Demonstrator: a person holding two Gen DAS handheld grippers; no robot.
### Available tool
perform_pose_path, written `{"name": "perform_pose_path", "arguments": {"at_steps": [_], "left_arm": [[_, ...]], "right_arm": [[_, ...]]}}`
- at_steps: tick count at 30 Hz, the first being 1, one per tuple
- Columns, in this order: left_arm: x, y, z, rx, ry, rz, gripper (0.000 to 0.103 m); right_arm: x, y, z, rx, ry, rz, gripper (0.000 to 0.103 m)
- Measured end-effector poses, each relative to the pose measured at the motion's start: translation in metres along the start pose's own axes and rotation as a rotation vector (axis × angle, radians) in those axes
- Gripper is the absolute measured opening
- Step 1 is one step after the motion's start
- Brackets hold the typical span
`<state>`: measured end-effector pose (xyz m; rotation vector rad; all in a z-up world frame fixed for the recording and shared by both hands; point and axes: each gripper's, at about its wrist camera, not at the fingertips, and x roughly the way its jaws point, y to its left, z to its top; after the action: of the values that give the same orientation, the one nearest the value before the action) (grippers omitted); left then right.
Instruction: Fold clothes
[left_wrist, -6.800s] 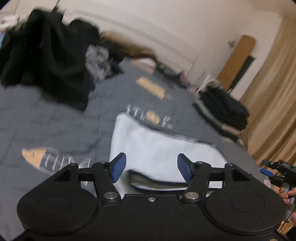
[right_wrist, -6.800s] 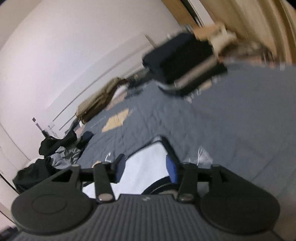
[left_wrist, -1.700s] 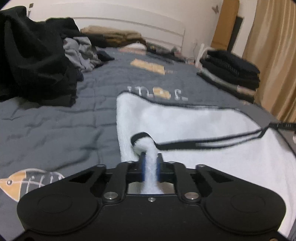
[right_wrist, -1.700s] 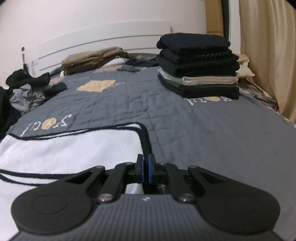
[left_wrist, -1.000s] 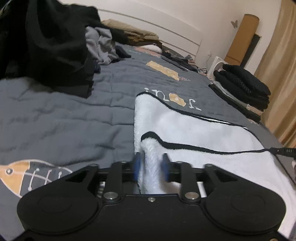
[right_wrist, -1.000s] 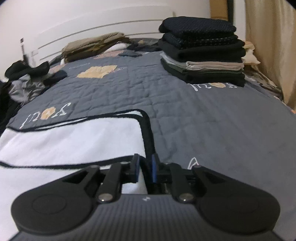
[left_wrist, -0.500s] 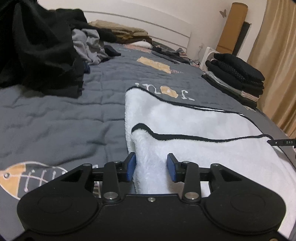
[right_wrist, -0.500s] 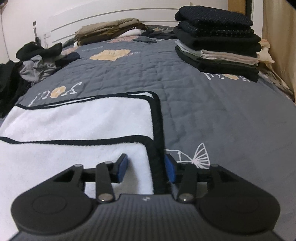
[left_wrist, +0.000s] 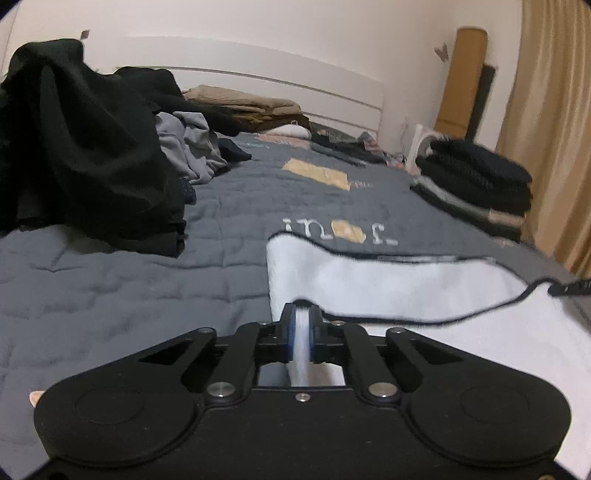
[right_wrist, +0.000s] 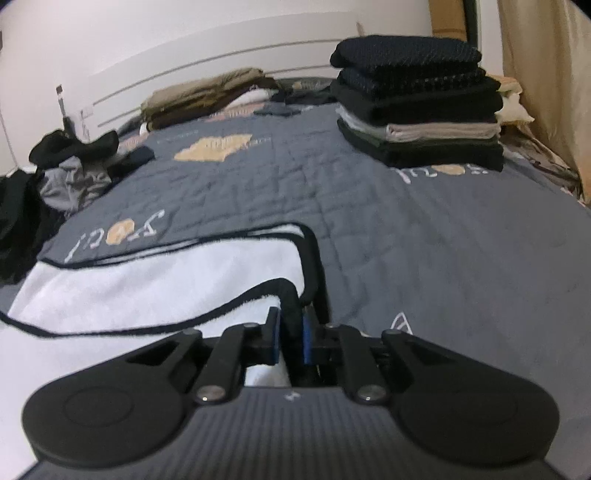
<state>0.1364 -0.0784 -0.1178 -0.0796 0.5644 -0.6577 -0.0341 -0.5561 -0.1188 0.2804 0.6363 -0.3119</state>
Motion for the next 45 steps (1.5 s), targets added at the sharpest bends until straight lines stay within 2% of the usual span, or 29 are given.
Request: {"name": "perform_pose_path", "arguments": {"at_steps": [2,4,6,7,8,10,12,13,14,17,21,25,28,31,37,45], "left_arm": [[0.005,0.0,0.0,-0.014,0.031,0.01,0.007],[0.01,0.0,-0.002,-0.02,0.064,0.026,0.014],[0.014,0.0,-0.007,-0.016,0.074,0.03,0.044],[0.015,0.0,-0.009,-0.015,0.073,0.032,0.05],[0.015,0.0,-0.011,-0.012,0.071,0.029,0.051],[0.016,-0.001,-0.014,-0.001,0.07,0.027,0.051],[0.018,-0.002,-0.016,0.009,0.072,0.026,0.045],[0.02,-0.003,-0.016,0.013,0.074,0.018,0.039],[0.021,-0.004,-0.017,0.017,0.076,0.009,0.023],[0.019,-0.007,-0.018,0.044,0.056,0.004,0.008],[0.011,-0.009,-0.011,0.056,0.01,-0.006,0.005],[0.006,-0.015,0.005,0.076,-0.047,-0.018,0.005],[0.01,-0.019,0.022,0.098,-0.088,-0.013,0.005],[0.022,-0.019,0.04,0.09,-0.106,-0.012,0.005],[0.062,-0.014,0.067,0.118,-0.084,0.009,0.005],[0.118,-0.002,0.067,0.146,-0.016,0.036,0.005]], "right_arm": [[0.001,0.001,0.001,0.0,0.006,-0.002,0.011],[0.004,0.002,0.0,-0.01,0.018,-0.011,0.011],[0.007,0.001,-0.003,-0.019,0.03,-0.015,0.011],[0.008,0.0,-0.004,-0.019,0.034,-0.015,0.011],[0.009,0.0,-0.004,-0.019,0.037,-0.014,0.011],[0.01,0.0,-0.006,-0.015,0.044,-0.016,0.012],[0.012,0.0,-0.007,-0.012,0.052,-0.018,0.014],[0.013,0.0,-0.008,-0.016,0.053,-0.021,0.014],[0.013,0.001,-0.008,-0.021,0.054,-0.023,0.014],[0.012,0.002,-0.01,-0.029,0.046,-0.022,0.013],[0.007,-0.001,-0.006,0.001,0.017,-0.002,0.009],[-0.004,0.001,0.006,0.04,-0.05,0.01,0.007],[-0.012,0.002,0.02,0.077,-0.113,0.014,0.007],[-0.007,0.002,0.038,0.076,-0.136,0.006,0.007],[0.031,0.003,0.074,0.075,-0.146,-0.017,0.007],[0.089,0.009,0.083,0.042,-0.106,-0.077,0.006]]}}
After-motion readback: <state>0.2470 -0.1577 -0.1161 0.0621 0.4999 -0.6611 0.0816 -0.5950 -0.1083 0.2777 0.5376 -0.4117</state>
